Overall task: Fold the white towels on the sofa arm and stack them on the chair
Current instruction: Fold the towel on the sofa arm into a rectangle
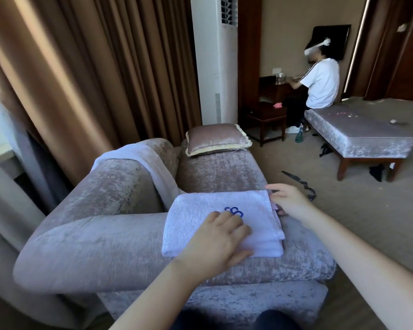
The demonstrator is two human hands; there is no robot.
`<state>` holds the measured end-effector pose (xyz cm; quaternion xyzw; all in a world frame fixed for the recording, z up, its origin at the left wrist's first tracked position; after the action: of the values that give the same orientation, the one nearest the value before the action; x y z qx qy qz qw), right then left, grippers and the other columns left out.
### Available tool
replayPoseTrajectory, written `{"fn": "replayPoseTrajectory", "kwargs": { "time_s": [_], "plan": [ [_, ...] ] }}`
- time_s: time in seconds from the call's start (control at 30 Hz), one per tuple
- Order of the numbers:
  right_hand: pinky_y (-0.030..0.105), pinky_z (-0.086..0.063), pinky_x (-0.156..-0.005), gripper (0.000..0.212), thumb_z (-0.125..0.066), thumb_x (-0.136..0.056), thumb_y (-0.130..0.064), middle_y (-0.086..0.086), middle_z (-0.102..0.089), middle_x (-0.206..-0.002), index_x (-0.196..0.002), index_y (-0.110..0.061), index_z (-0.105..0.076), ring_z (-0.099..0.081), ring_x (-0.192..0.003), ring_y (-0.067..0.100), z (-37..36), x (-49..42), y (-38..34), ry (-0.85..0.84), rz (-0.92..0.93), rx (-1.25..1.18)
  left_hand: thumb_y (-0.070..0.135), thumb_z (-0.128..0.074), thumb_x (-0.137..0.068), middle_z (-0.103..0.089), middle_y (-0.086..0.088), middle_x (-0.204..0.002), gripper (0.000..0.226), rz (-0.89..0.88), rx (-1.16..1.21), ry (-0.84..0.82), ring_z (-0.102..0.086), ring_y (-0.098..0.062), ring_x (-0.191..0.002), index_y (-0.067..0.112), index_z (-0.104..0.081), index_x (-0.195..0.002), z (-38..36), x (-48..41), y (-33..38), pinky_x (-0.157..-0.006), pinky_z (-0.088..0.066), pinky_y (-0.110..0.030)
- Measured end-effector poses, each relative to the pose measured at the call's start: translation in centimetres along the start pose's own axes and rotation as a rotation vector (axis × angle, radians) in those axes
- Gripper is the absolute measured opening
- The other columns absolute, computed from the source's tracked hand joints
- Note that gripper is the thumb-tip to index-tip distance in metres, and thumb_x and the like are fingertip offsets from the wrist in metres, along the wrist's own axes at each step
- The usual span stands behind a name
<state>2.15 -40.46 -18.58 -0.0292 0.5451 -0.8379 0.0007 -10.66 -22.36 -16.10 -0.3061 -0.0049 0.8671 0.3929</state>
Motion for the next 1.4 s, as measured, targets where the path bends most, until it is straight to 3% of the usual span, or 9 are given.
{"fn": "replayPoseTrajectory", "kwargs": {
  "time_s": [0.27, 0.43, 0.6, 0.7, 0.77, 0.93, 1.03, 1.23, 1.4],
  "plan": [
    [0.017, -0.039, -0.047, 0.023, -0.062, -0.089, -0.004, -0.002, -0.062, -0.054, -0.11, -0.01, -0.071, -0.049, -0.048, 0.007, 0.1, -1.3, -0.7, -0.199, -0.031, 0.001, 0.019, -0.05, -0.089, -0.053, 0.001, -0.073, 0.018, 0.04, -0.055, 0.05, -0.049, -0.019, -0.064, 0.015, -0.059, -0.074, -1.0, -1.4, 1.4, -0.058, -0.039, -0.029],
    [0.013, -0.042, -0.043, 0.015, -0.063, -0.086, 0.004, 0.002, -0.07, -0.074, -0.085, -0.009, -0.072, -0.057, -0.05, 0.007, 0.5, -1.8, -2.2, 0.002, 0.142, 0.03, 0.013, -0.047, -0.094, -0.054, -0.002, -0.079, 0.016, 0.09, 0.112, 0.114, -0.048, -0.021, -0.069, 0.009, -0.059, -0.083, 0.8, -0.9, 1.7, -0.062, -0.041, -0.03],
    [0.02, -0.05, -0.068, 0.02, -0.065, -0.085, 0.002, 0.001, -0.072, -0.083, -0.08, -0.016, -0.072, -0.065, -0.077, 0.01, 0.2, -2.0, -1.5, 0.083, 0.187, 0.04, 0.023, -0.049, -0.098, -0.057, 0.003, -0.086, 0.016, 0.08, 0.22, -0.011, -0.052, -0.018, -0.075, 0.014, -0.06, -0.091, -0.1, 0.1, 2.0, -0.068, -0.043, -0.031],
    [0.02, -0.049, -0.063, 0.023, -0.049, -0.096, -0.003, 0.002, -0.068, -0.097, -0.1, -0.012, -0.071, -0.062, -0.083, 0.01, -0.1, -2.3, -0.5, -0.006, 0.091, 0.052, 0.029, -0.045, -0.095, -0.065, 0.005, -0.094, 0.026, 0.36, 0.487, 0.058, -0.058, -0.011, -0.089, 0.016, -0.067, -0.098, 1.0, 0.1, -2.5, -0.082, -0.042, -0.021],
    [0.026, -0.047, -0.063, 0.026, -0.043, -0.101, -0.014, 0.005, -0.067, -0.097, -0.105, -0.009, -0.068, -0.06, -0.076, 0.014, 0.0, -2.2, -0.2, -0.009, -0.006, -0.052, 0.02, -0.044, -0.094, -0.065, 0.002, -0.097, 0.028, 0.577, 0.405, 0.142, -0.058, -0.013, -0.093, 0.012, -0.069, -0.103, 1.4, 0.3, -8.4, -0.081, -0.041, -0.021],
    [0.03, -0.026, -0.057, 0.055, -0.058, -0.092, -0.045, 0.0, -0.028, -0.052, -0.053, -0.019, -0.03, -0.03, -0.047, 0.018, -1.8, -1.8, -1.6, -0.001, 0.13, 0.278, 0.021, -0.037, -0.104, -0.066, -0.009, -0.115, 0.034, 0.894, 0.265, -0.379, -0.059, -0.026, -0.106, 0.007, -0.067, -0.114, -3.0, 0.9, -17.4, -0.084, -0.04, -0.029],
    [0.033, -0.03, -0.059, 0.043, -0.052, -0.097, -0.034, 0.001, -0.038, -0.065, -0.062, -0.019, -0.031, -0.039, -0.059, 0.019, -2.2, -2.2, -1.3, 0.093, 0.111, 0.388, 0.029, -0.039, -0.104, -0.069, -0.008, -0.101, 0.037, 0.891, 0.316, -0.42, -0.061, -0.024, -0.096, 0.007, -0.068, -0.104, -3.6, 1.0, -17.5, -0.079, -0.043, -0.03],
    [0.033, -0.037, -0.061, 0.034, -0.031, -0.105, -0.035, 0.011, -0.064, -0.097, -0.106, -0.005, -0.048, -0.058, -0.085, 0.031, -2.2, -0.4, -3.0, 0.282, 0.127, 0.577, 0.032, -0.037, -0.105, -0.062, -0.007, -0.084, 0.039, 0.944, 0.585, -0.131, -0.058, -0.018, -0.08, 0.005, -0.061, -0.091, -1.9, 1.1, -17.1, -0.072, -0.042, -0.024],
    [0.03, -0.034, -0.051, 0.036, -0.028, -0.106, -0.035, 0.013, -0.068, -0.094, -0.113, -0.004, -0.044, -0.057, -0.072, 0.027, -2.6, 0.3, -3.0, 0.316, 0.117, 0.863, 0.028, -0.036, -0.104, -0.048, -0.003, -0.06, 0.041, 0.936, 0.278, -0.144, -0.045, -0.017, -0.059, 0.012, -0.04, -0.066, -3.0, 1.7, -17.1, -0.068, -0.033, -0.035]
  ]
}}
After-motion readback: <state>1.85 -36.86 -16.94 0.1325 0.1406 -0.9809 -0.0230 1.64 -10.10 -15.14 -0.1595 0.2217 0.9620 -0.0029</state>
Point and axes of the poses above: each hand's wrist, its own x-axis away from the middle knuckle, its own z-axis out of the back of the hand, y = z × x, the point moved 6 cm from there along -x, towards the middle knuckle
